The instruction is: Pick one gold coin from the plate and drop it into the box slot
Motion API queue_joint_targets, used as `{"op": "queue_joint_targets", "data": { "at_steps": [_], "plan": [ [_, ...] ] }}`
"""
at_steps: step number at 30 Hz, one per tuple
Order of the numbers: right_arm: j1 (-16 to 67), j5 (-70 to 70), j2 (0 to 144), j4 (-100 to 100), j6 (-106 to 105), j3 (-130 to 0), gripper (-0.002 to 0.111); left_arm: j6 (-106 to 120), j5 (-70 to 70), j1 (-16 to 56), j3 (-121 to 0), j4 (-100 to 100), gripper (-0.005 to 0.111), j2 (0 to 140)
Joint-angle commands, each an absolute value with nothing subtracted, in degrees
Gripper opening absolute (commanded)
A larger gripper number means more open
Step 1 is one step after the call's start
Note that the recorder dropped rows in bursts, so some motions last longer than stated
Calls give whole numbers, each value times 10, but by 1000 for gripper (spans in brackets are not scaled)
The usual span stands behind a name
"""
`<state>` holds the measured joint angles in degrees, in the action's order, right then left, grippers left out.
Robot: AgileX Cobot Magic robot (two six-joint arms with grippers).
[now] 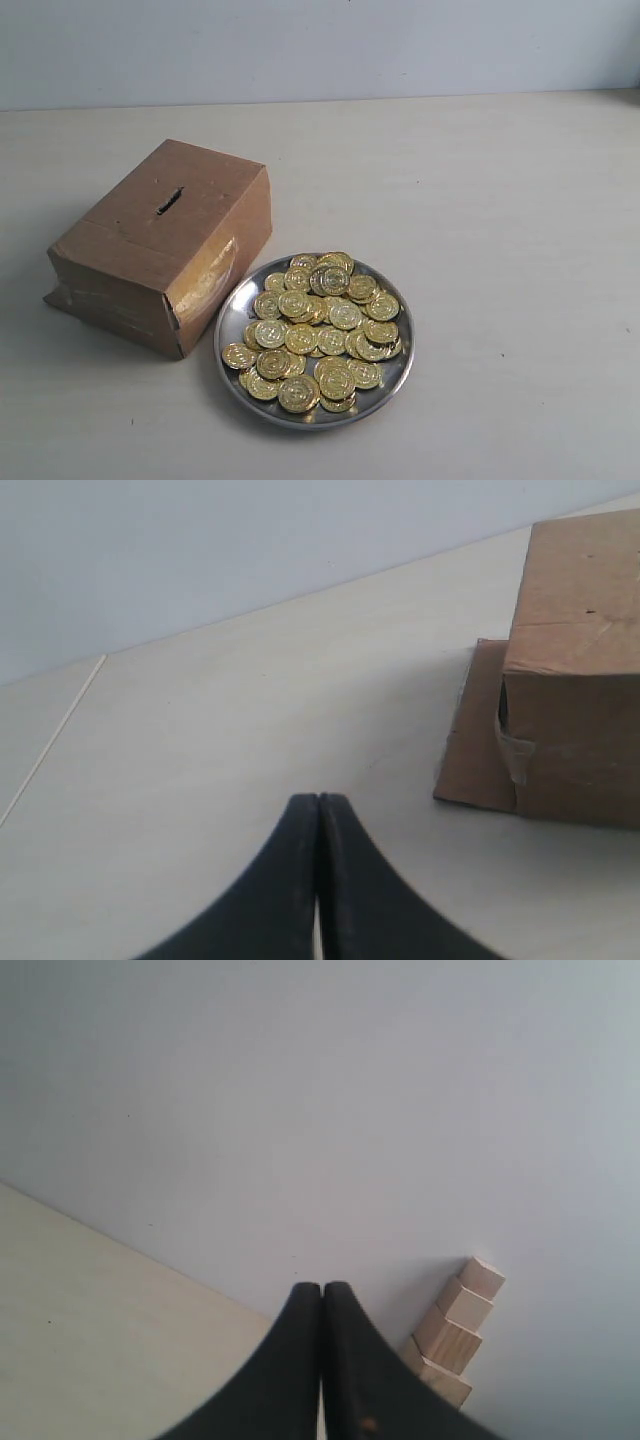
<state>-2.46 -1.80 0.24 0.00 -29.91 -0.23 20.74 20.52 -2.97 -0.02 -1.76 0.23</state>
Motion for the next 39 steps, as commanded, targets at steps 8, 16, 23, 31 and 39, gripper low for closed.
{"op": "queue_joint_targets", "data": {
  "at_steps": [8, 16, 23, 31, 39],
  "plan": [
    [-27, -10, 0, 4, -225, 0, 0, 208, 199, -27, 0, -24, 0, 0],
    [-27, 98, 0, 5, -165, 0, 0, 208, 193, -27, 0, -24, 0, 0],
    [-27, 144, 0, 14, -163, 0, 0, 207, 193, -27, 0, -24, 0, 0],
    [-27, 147, 0, 18, -103, 0, 0, 206, 193, -27, 0, -27, 0, 0],
    [-27, 147, 0, 18, -74, 0, 0, 168, 195, -27, 0, -91, 0, 0]
  ]
}}
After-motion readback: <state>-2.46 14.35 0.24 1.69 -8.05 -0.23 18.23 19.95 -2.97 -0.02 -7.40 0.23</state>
